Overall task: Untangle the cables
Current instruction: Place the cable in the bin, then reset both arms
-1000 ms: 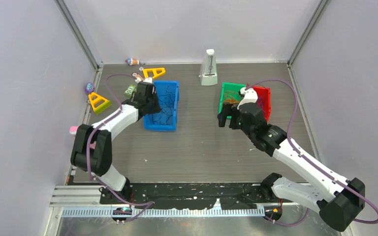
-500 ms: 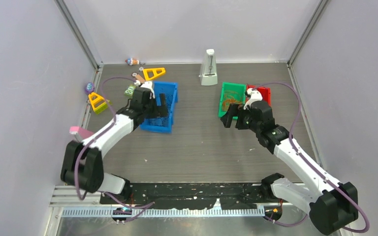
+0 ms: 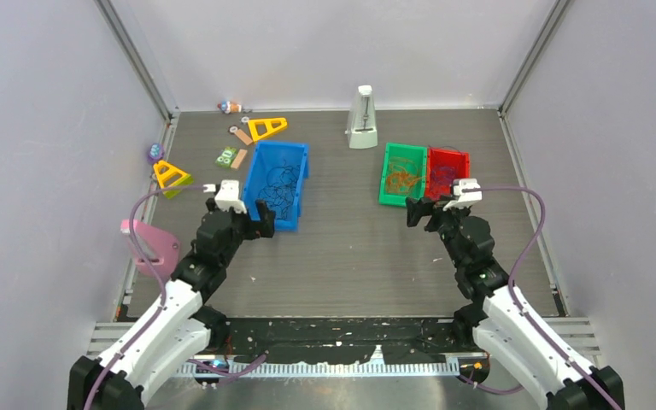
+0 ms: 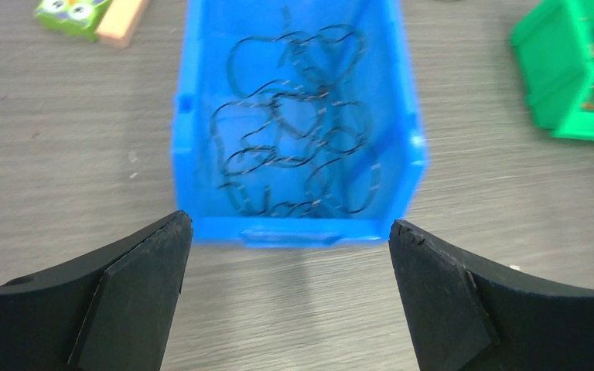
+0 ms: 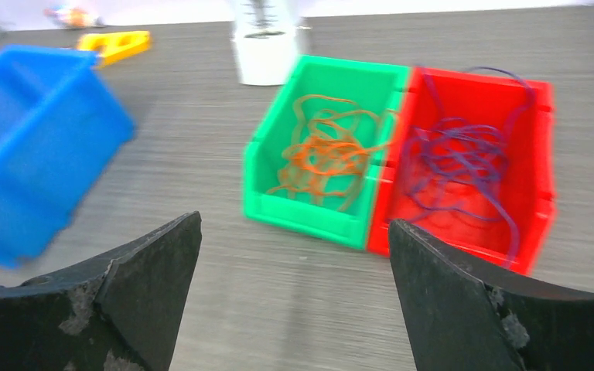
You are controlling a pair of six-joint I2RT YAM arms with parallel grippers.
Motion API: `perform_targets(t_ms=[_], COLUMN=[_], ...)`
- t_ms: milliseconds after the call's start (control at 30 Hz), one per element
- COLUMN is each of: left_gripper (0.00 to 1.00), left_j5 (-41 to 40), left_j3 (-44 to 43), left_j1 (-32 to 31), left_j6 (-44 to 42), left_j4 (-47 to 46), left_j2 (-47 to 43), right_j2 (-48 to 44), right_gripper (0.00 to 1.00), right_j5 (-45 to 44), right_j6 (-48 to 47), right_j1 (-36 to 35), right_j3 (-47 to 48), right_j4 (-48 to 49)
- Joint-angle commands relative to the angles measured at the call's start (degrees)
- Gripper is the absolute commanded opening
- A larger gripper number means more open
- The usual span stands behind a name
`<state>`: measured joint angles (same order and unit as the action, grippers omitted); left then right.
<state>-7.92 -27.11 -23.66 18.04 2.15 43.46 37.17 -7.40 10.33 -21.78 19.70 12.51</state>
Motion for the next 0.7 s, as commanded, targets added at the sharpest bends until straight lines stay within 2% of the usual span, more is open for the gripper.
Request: perform_targets(t_ms=[0,100,167,267,367,467,500,667], left_gripper=[0.99,1.00,1.00,1.00,1.00,1.00,1.00,1.00], left_j5=[-14.2,-19.0,-19.6,-14.5,-13.5,-15.2,-13.4,-10.6], left_j3=[9.9,10.8,10.6,8.5,5.3,7.5,6.5,7.2], left_j1=[0.3,1.0,2.1,6.0,7.9,9.3,10.0,12.8], left_j6=[-5.3,-6.2,-10.2,-12.5,-16.5,-22.4,-22.2,-22.1], left_j4=[-20.2,-21.9,-25.0,-28.1,-29.8,-39.9,-36.7,-40.3], left_j2=[-1.0,-0.1,1.8,6.6,11.8,16.2,15.9,16.2], right_j2=[5.7,11.1,16.1,23.8,27.6,29.6,30.3,28.6], right_gripper=[0.96,0.96,0.96,0.97,0.98,0.99,1.00,0.97], right_j5=[-14.0,-17.7,-20.0,-21.4,-18.1,-10.6,-8.5,-7.0], right_j6=[-6.6,-8.7,-10.5,-12.2,-12.7,-10.5,-9.8,-12.0], right_j1=[1.7,2.4,3.6,7.0,9.6,14.9,15.5,16.9], right_j3=[-2.0,-1.5,-3.3,-4.1,-3.0,-0.5,0.2,0.7], right_j4=[13.4,17.2,25.1,36.0,39.4,37.9,36.9,31.0])
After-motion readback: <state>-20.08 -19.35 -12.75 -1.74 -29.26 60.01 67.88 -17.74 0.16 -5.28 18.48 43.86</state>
